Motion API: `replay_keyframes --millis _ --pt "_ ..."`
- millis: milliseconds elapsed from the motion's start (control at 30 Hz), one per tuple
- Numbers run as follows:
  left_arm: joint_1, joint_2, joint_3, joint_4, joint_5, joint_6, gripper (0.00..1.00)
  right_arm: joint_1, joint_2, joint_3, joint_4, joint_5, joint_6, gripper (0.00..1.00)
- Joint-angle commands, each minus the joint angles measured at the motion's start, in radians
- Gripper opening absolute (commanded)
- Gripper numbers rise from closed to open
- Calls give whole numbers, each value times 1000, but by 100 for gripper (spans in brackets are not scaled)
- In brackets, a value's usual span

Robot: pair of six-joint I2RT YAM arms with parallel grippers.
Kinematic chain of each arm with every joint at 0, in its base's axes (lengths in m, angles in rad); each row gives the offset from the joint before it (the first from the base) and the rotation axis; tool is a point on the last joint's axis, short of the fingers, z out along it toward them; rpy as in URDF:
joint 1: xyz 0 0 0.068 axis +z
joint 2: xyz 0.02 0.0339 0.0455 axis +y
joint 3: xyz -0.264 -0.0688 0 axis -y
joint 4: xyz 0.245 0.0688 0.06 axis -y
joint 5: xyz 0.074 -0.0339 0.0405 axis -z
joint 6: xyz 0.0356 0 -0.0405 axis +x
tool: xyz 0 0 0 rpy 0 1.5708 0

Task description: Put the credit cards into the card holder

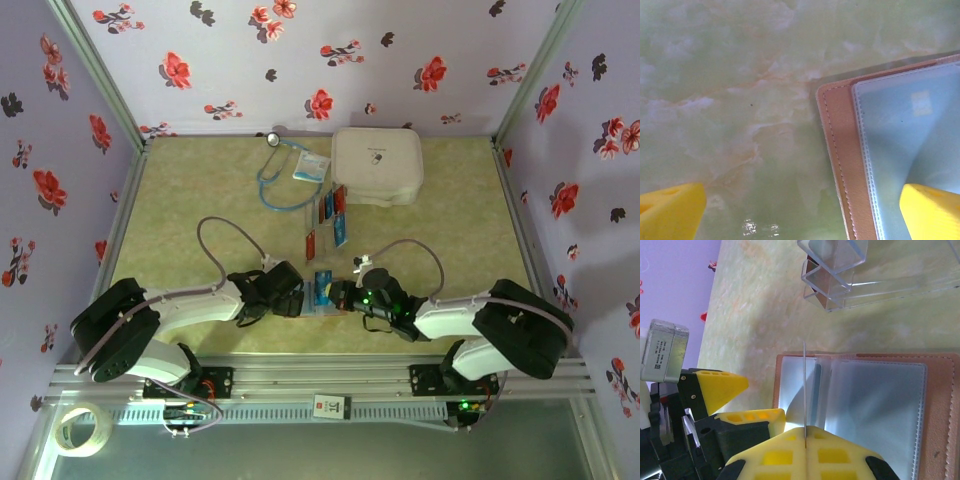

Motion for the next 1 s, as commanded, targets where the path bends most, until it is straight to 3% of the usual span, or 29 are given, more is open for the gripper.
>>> replay_keyframes --millis 0,967 --pt "-8 -8 -28 -32 -43 -23 100 4 25 25 64 -10 16 0" --pt "-8 -48 -62 -34 -44 -49 100 14 166 15 216 -36 62 0"
